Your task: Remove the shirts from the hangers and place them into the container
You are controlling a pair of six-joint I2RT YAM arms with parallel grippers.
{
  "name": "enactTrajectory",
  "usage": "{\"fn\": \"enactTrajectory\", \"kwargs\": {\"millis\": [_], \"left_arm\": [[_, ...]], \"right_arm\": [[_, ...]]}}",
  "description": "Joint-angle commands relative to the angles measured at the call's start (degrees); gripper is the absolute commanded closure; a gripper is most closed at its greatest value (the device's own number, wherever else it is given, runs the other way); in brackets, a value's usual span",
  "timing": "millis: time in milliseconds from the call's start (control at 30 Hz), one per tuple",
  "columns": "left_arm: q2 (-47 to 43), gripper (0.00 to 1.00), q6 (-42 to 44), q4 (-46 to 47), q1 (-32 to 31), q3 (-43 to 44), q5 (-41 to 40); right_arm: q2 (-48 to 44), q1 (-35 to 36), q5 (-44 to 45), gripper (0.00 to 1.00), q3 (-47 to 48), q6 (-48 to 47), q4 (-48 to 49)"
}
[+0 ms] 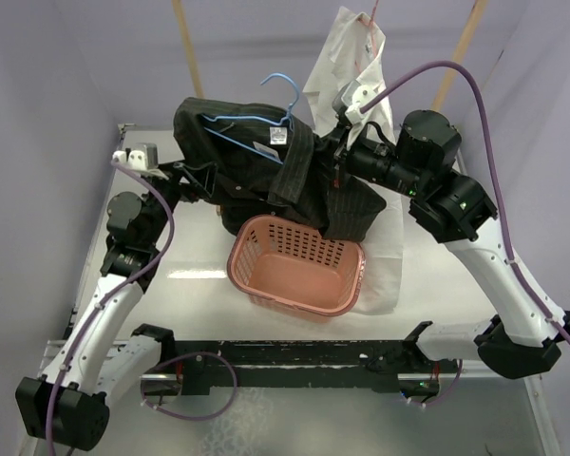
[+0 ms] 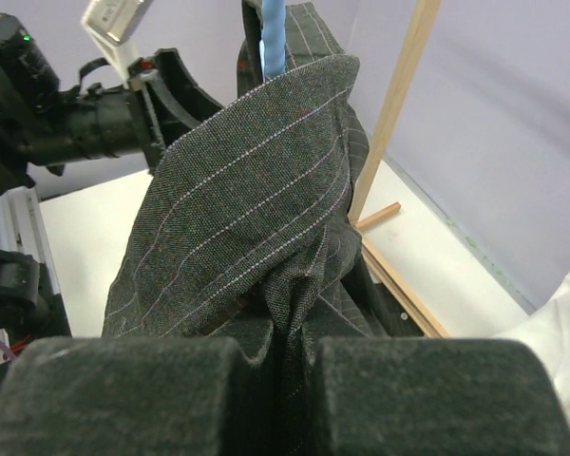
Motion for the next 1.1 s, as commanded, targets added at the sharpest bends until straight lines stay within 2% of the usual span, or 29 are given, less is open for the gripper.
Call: {"fn": "enactTrajectory", "kwargs": {"millis": [0, 67, 133, 167, 233, 267, 533, 800, 967, 1067], "left_arm": [[2.90, 0.19, -3.04, 9.49, -0.10, 1.90, 1.32], [4.08, 0.27, -3.92, 12.06, -0.10, 1.83, 2.51], [5.00, 0.42, -4.25, 14.11, -0.10, 1.95, 3.59], [5.33, 0.56, -3.99, 14.36, -0.06, 2.26, 4.34], [5.43, 0.94, -1.67, 12.99, -0.10, 3.39, 5.07], [4.82, 1.00, 0.00, 10.99, -0.10, 4.27, 4.06], [-3.18, 1.00, 13.80, 1.89, -0.10, 7.87, -13.66], [-1.69, 1.00, 21.30, -2.39, -0.10, 14.07, -23.87], [4.80, 1.00, 22.62, -5.91, -0.10, 17.79, -24.36], [6.82, 1.00, 21.95, -5.80, -0.10, 17.10, -23.34]], "right_arm": [[-1.42, 0.12, -3.12, 1.00, 0.49, 2.46, 5.48], [-1.32, 0.07, -3.36, 1.00, 0.26, 2.79, 5.67], [-1.15, 0.16, -3.40, 1.00, 0.07, 2.93, 5.75], [-1.06, 0.09, -3.30, 1.00, 0.06, 2.95, 5.71], [-0.92, 0.14, -2.20, 1.00, 0.08, 2.96, 5.44], [-0.88, 0.12, -1.39, 1.00, 0.12, 2.89, 5.24], [1.40, 0.08, 5.27, 1.00, 4.34, 2.55, -1.99], [2.70, 0.07, 4.08, 1.00, 6.35, -0.35, -10.24], [1.15, 0.03, 2.80, 1.00, 6.02, -0.38, -12.49], [0.42, 0.03, 3.31, 1.00, 6.06, -0.24, -12.89]]}}
